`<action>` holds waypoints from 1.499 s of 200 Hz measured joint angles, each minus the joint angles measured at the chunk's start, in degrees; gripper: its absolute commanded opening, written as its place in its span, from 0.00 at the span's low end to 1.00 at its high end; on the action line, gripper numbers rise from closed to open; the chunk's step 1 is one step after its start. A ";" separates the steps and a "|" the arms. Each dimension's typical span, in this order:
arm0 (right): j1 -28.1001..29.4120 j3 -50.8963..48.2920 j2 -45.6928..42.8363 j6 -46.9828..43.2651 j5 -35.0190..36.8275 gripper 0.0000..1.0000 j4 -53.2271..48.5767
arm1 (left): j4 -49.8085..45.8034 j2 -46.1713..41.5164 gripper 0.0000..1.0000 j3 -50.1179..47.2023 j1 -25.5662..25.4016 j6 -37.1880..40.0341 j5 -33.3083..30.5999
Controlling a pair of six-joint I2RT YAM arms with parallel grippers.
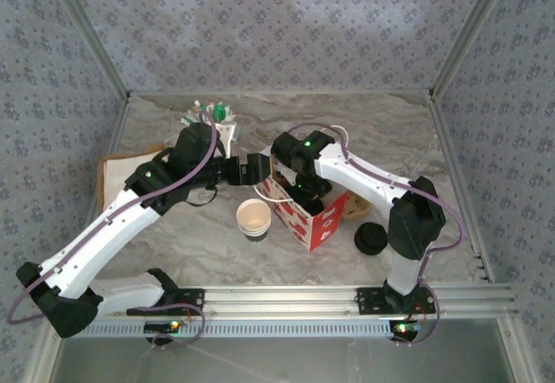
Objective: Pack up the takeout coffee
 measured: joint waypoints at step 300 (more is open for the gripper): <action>0.48 0.46 0.00 0.02 0.63 0.90 -0.24 | 0.00 1.07 0.95 0.00 0.00 0.02 0.00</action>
